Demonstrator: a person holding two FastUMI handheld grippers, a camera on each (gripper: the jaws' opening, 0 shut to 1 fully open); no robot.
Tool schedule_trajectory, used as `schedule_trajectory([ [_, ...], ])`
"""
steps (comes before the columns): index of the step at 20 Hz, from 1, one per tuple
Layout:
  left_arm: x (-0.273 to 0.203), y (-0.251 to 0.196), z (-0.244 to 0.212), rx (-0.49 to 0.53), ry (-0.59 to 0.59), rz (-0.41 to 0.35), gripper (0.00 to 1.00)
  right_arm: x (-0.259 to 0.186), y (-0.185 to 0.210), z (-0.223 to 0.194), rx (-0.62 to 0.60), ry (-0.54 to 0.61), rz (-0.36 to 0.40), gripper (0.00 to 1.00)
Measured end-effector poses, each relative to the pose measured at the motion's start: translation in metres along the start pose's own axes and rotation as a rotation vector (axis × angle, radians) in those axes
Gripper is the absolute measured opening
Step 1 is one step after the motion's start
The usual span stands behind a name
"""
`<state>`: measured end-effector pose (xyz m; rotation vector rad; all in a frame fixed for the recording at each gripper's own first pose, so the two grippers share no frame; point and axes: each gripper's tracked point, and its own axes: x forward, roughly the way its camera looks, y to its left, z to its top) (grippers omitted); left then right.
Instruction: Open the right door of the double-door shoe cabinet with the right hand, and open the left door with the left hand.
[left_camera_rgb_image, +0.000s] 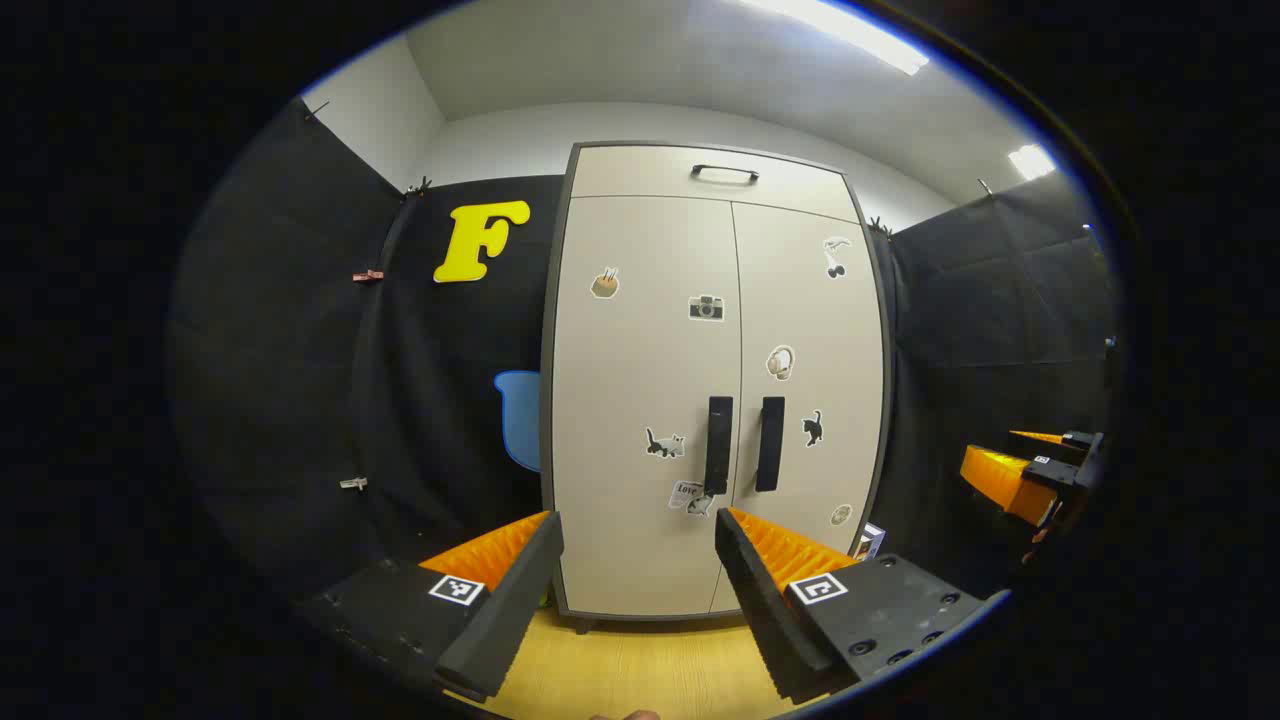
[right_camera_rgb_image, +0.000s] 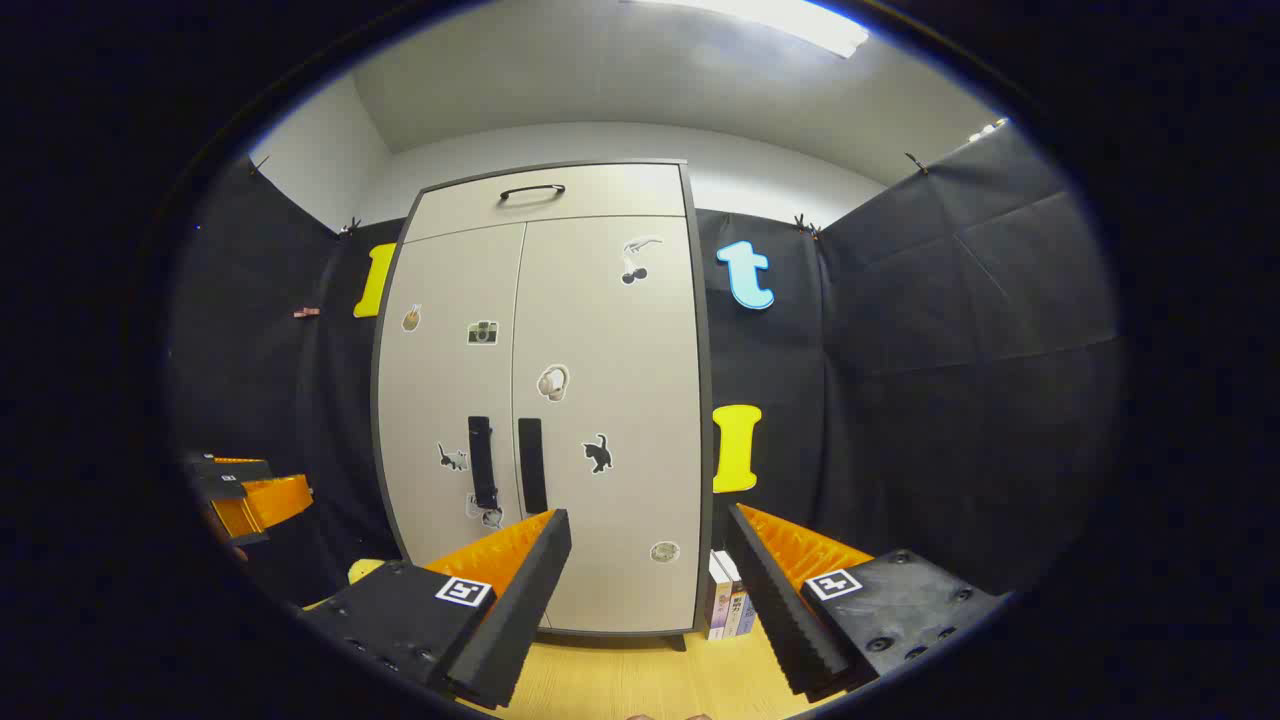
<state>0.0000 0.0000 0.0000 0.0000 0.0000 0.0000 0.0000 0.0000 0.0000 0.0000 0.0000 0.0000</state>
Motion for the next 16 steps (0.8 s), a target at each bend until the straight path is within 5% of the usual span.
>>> schedule_trajectory([
  [16, 0.019, 0.012, -0.023, -0.012, 0.054, 0.001, 0.95, 0.014, 0.017, -0.024, 0.018, 0.060, 0.013, 0.98],
])
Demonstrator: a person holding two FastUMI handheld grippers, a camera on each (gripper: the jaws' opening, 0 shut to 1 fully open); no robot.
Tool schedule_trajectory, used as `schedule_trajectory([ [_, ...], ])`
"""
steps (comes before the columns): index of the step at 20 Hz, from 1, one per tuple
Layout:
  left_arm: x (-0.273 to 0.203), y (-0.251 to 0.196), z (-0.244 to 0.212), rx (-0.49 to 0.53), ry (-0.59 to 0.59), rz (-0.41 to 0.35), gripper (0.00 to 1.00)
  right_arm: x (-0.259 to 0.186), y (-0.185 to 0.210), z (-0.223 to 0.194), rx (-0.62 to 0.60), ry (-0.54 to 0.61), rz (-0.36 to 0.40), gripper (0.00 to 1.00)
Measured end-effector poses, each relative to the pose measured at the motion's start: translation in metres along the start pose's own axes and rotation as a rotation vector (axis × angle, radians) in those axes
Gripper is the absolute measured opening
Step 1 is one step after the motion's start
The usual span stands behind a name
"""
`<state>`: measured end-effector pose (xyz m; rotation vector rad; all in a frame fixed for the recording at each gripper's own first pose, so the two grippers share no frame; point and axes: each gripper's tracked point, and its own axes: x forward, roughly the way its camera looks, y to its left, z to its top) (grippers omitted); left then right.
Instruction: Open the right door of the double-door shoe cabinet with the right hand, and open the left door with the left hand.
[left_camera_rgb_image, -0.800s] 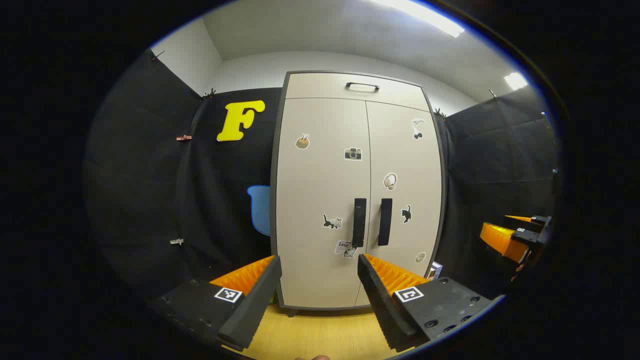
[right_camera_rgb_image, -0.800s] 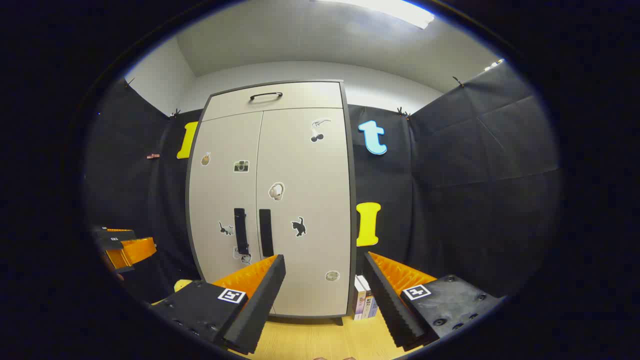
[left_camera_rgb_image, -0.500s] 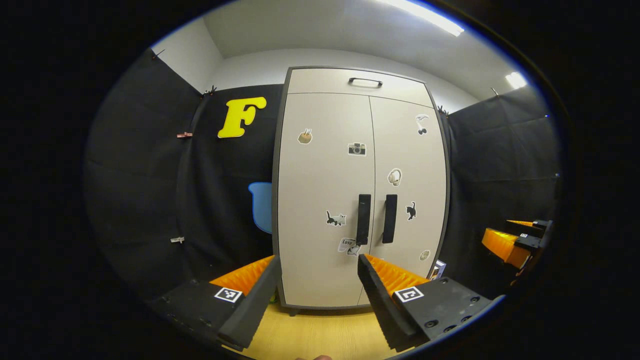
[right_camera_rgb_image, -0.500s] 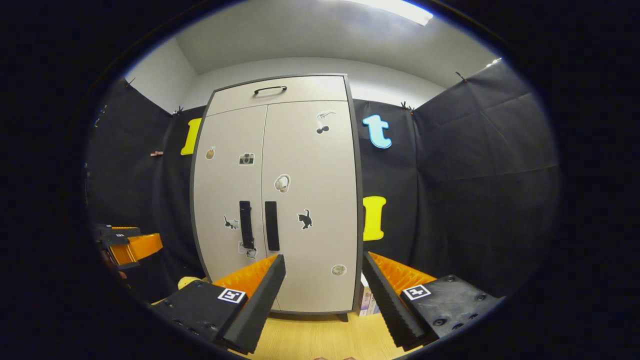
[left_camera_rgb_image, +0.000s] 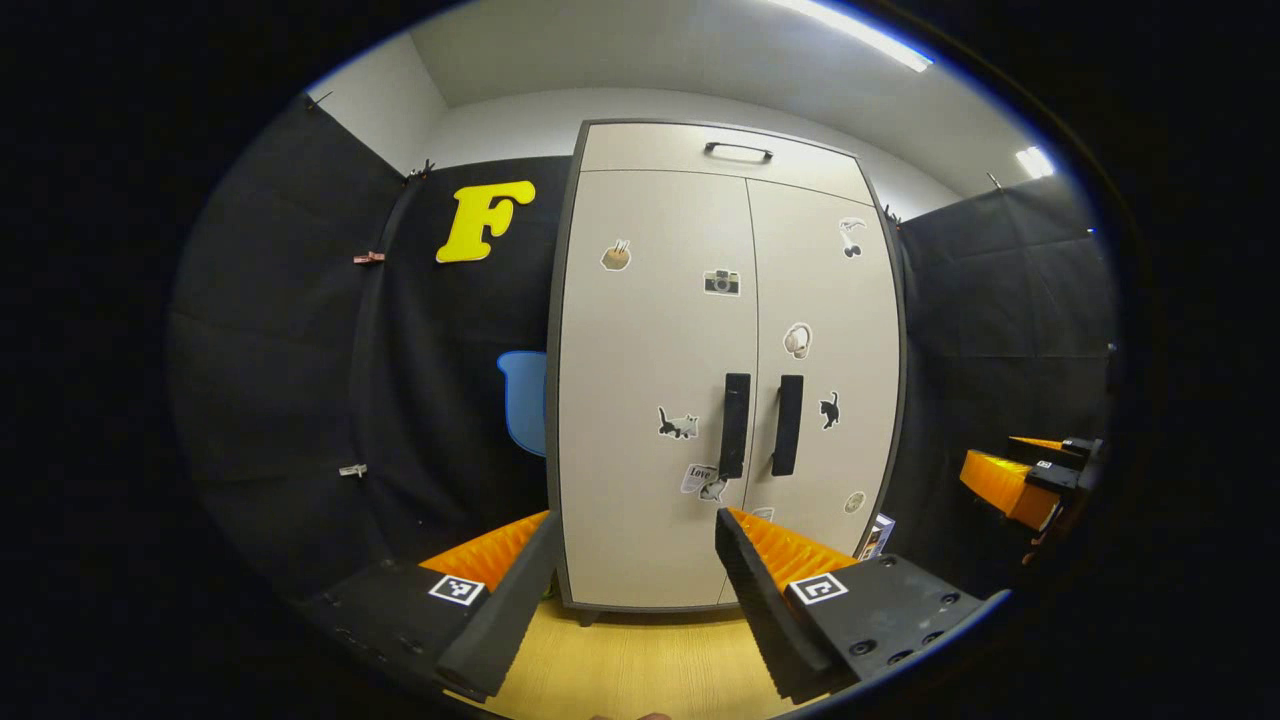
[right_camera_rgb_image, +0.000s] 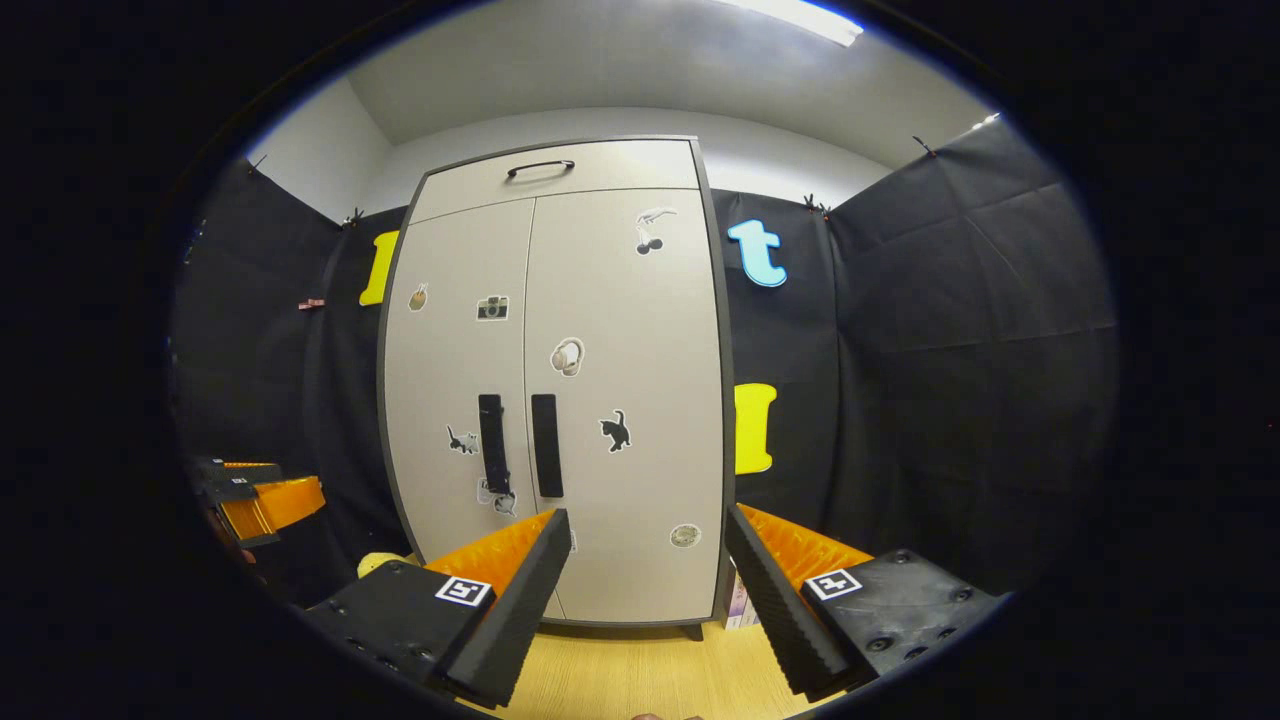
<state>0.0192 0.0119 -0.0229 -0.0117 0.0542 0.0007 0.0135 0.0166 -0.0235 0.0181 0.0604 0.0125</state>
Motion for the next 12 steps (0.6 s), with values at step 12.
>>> schedule_trajectory([
  [12, 0.004, 0.021, -0.014, 0.012, 0.037, 0.031, 0.95, 0.027, 0.024, -0.007, -0.023, 0.045, 0.041, 0.98],
])
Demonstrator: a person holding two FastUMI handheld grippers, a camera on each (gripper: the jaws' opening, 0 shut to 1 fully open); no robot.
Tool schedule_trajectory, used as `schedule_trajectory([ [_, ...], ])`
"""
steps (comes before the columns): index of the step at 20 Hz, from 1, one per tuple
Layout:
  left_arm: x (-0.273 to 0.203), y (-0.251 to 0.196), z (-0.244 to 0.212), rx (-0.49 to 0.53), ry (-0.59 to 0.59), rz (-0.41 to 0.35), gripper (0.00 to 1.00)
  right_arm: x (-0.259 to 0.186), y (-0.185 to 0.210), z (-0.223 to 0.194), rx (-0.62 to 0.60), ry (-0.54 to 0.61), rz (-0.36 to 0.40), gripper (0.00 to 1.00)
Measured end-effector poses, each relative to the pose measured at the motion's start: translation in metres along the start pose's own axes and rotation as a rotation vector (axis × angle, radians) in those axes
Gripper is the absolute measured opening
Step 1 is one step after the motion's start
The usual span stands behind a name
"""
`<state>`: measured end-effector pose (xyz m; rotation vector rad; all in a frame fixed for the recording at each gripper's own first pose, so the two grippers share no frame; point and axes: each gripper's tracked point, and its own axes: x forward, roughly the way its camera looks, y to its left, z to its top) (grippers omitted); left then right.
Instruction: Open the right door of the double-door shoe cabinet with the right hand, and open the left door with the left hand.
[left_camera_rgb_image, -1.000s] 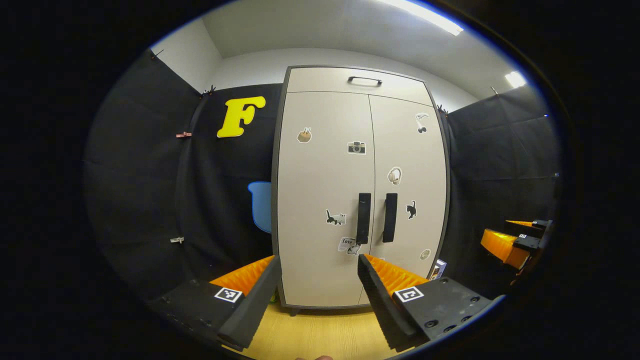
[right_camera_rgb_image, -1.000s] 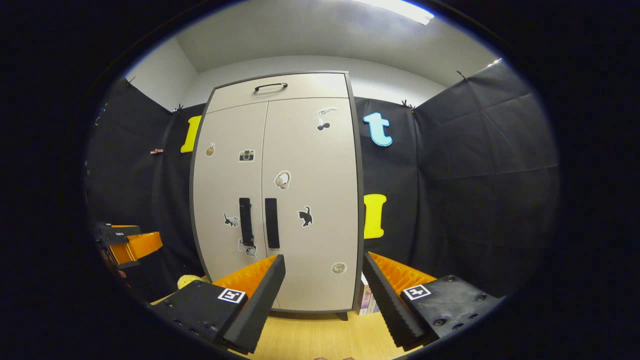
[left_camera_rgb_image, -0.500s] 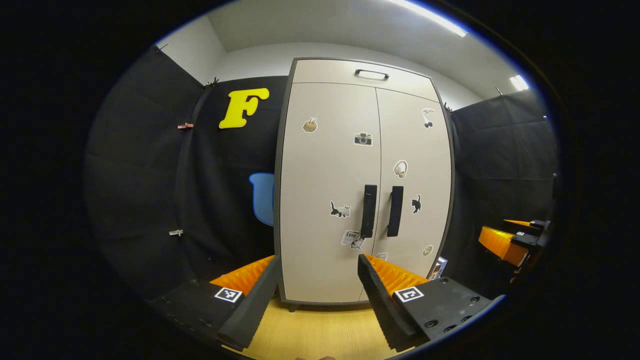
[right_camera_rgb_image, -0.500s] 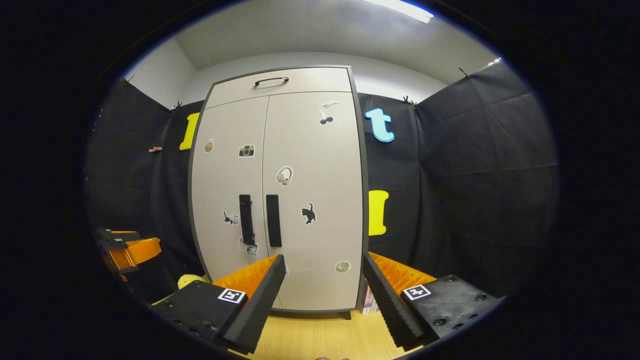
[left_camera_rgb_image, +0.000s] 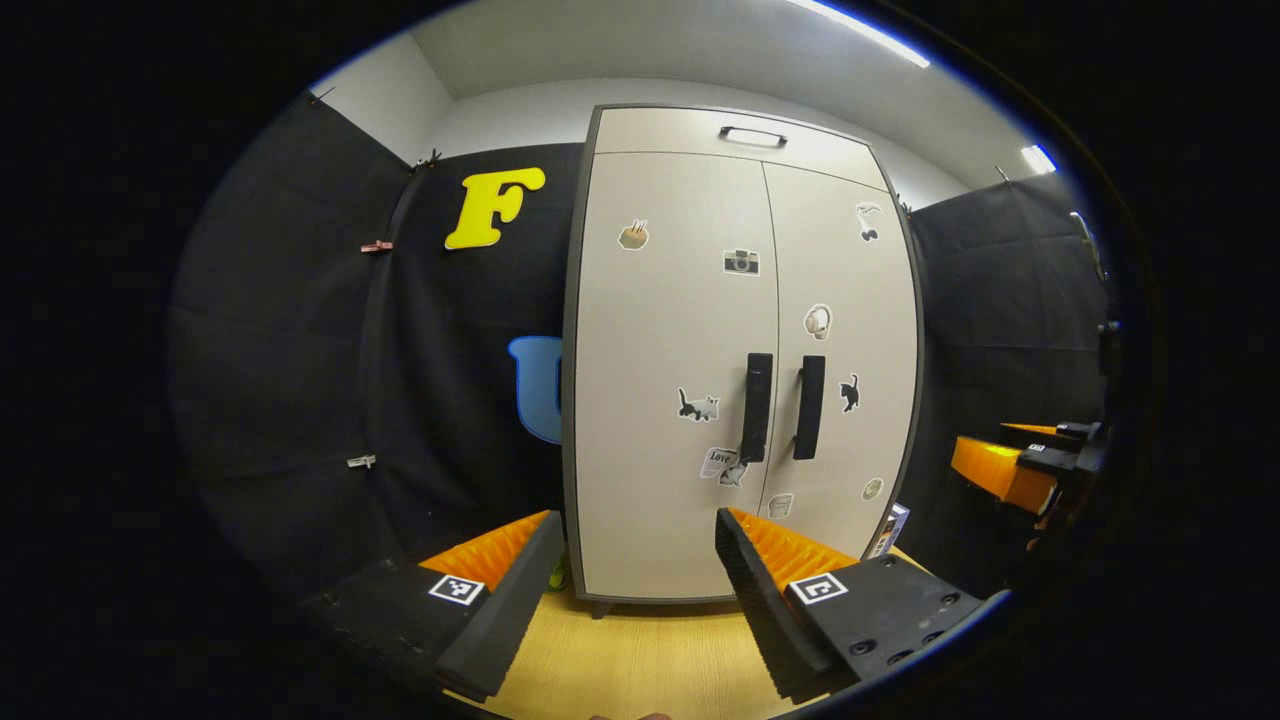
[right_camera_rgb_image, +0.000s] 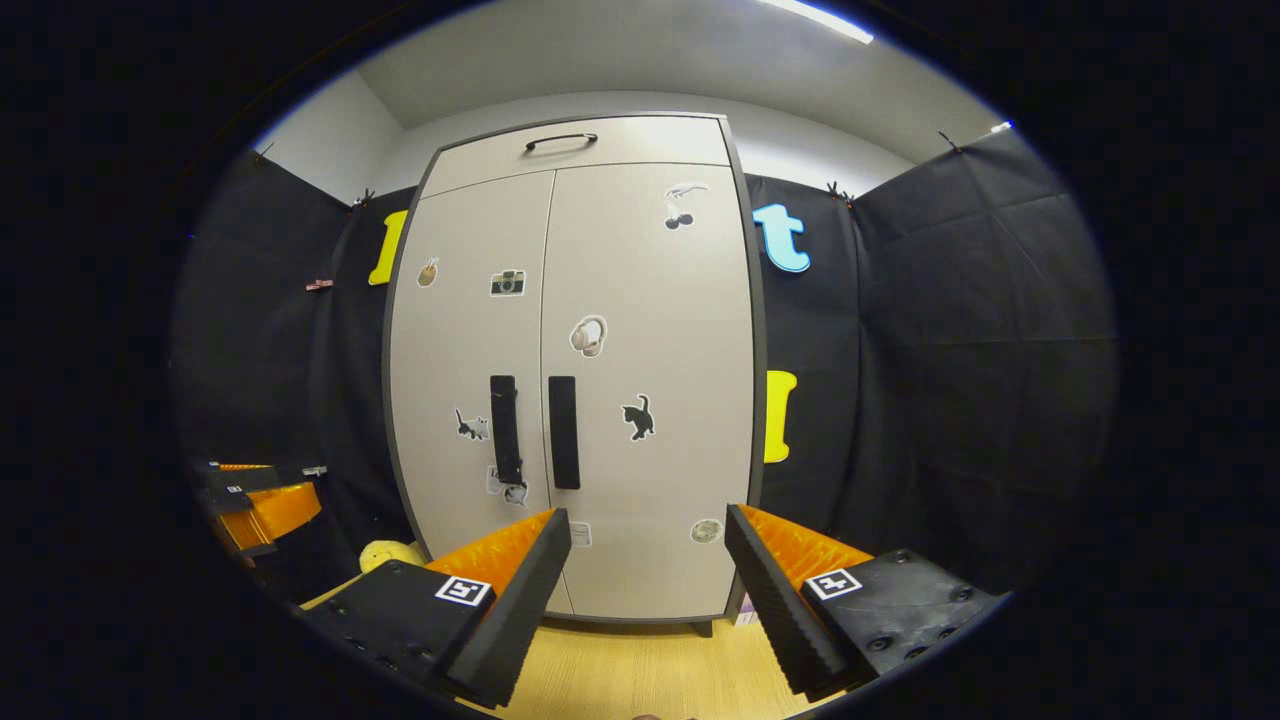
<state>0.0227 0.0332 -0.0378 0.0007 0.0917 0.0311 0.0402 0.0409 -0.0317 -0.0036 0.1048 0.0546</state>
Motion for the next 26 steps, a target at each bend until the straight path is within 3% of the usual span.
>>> schedule_trajectory([
  [12, -0.008, 0.035, -0.015, -0.011, 0.041, 0.066, 0.95, 0.080, 0.052, 0.022, -0.094, 0.029, 0.079, 0.98],
  [22, -0.014, 0.063, -0.033, 0.010, 0.080, 0.160, 0.95, 0.171, 0.084, -0.008, -0.112, 0.073, 0.083, 0.98],
  [26, -0.014, 0.067, -0.046, -0.058, 0.120, 0.174, 0.95, 0.194, 0.090, -0.018, -0.131, 0.082, 0.072, 0.98],
])
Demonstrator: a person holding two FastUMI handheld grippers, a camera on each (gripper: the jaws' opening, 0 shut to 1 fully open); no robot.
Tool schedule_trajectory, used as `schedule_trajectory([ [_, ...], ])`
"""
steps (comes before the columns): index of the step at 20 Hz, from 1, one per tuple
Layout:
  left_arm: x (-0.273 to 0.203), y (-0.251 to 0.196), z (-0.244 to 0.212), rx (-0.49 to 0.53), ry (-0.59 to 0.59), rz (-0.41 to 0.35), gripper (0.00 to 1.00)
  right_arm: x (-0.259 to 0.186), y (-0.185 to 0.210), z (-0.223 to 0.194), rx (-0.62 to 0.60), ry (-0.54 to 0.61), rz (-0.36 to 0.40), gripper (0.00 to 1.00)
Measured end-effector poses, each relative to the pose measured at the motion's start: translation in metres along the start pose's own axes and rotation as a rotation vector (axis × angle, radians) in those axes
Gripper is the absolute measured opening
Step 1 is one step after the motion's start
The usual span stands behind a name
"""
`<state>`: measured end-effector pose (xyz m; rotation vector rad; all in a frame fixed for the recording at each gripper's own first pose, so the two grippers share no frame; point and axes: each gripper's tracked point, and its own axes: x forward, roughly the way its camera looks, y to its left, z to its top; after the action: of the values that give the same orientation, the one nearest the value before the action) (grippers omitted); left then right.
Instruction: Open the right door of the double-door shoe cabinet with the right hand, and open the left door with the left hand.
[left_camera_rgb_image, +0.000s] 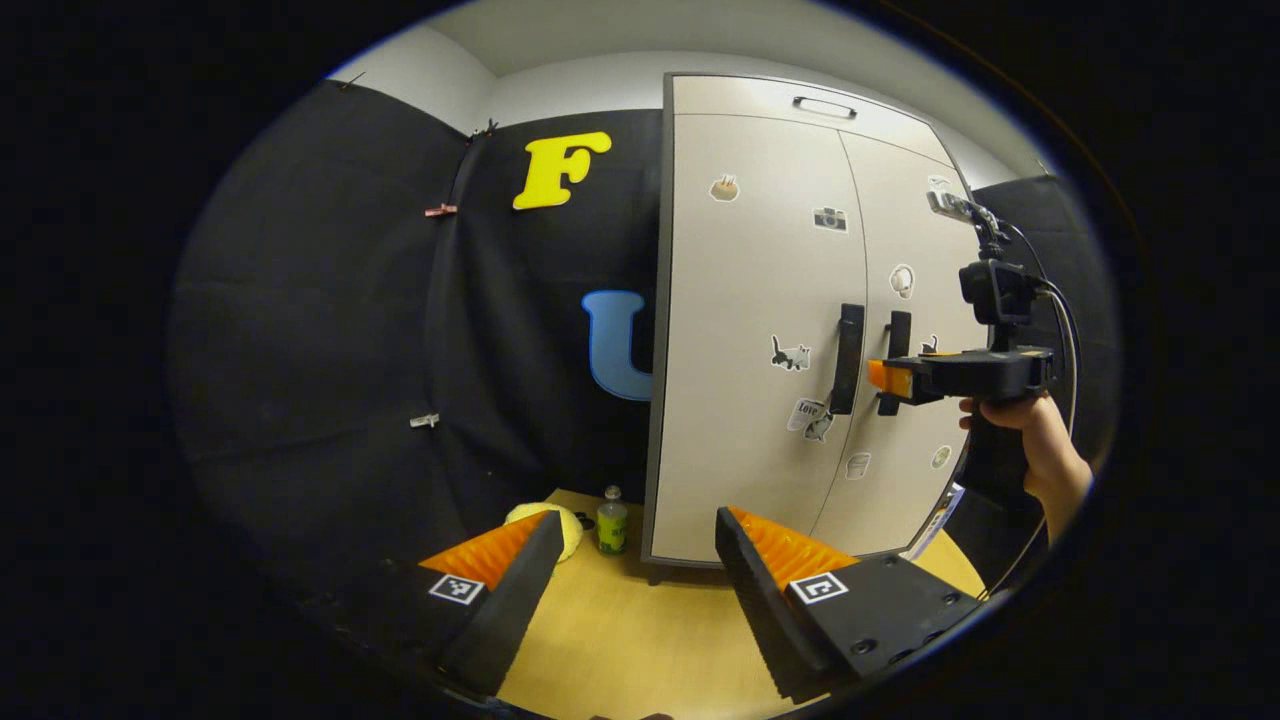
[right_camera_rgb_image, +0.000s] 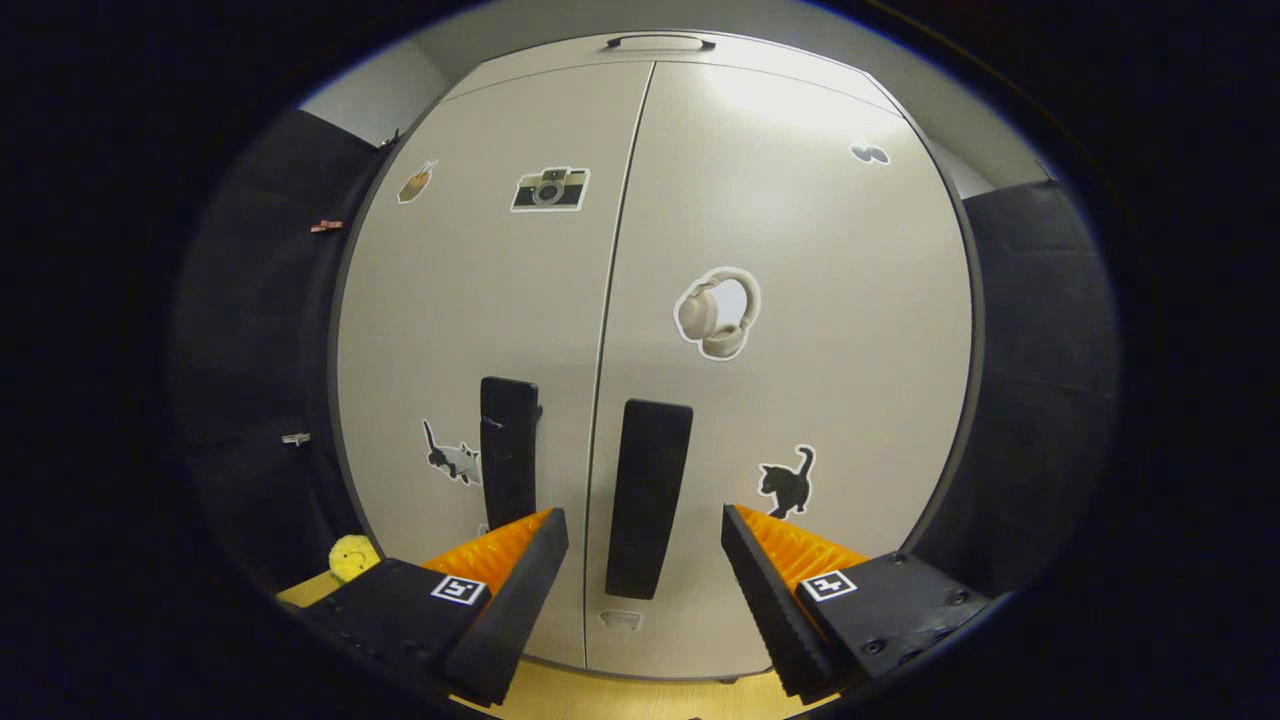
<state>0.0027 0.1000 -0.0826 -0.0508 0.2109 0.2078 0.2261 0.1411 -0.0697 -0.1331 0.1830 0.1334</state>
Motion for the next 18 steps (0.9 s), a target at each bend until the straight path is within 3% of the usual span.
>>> schedule_trajectory([
  [2, -0.001, 0.005, -0.005, -0.017, 0.009, 0.018, 0.95, 0.008, -0.002, -0.002, 0.014, 0.000, -0.014, 0.98],
  [6, -0.004, 0.011, -0.013, 0.046, 0.016, 0.052, 0.95, 0.020, -0.008, -0.004, 0.092, 0.019, -0.034, 0.89],
  [9, -0.009, 0.003, -0.024, 0.008, 0.047, 0.025, 0.95, 0.020, -0.009, -0.002, 0.106, 0.020, -0.035, 0.67],
  [10, -0.010, 0.000, -0.025, -0.010, 0.050, 0.016, 0.95, 0.019, -0.002, -0.002, 0.123, 0.024, -0.009, 0.67],
  [11, -0.011, -0.003, -0.027, -0.019, 0.053, 0.006, 0.95, 0.022, 0.002, -0.006, 0.145, 0.043, -0.005, 0.53],
  [13, -0.014, -0.005, -0.028, -0.007, 0.049, -0.009, 0.95, 0.021, 0.000, -0.005, 0.155, 0.046, -0.021, 0.37],
  [18, -0.028, -0.004, -0.031, 0.022, 0.044, -0.036, 0.95, 0.019, 0.000, -0.005, 0.139, 0.030, -0.041, 0.35],
])
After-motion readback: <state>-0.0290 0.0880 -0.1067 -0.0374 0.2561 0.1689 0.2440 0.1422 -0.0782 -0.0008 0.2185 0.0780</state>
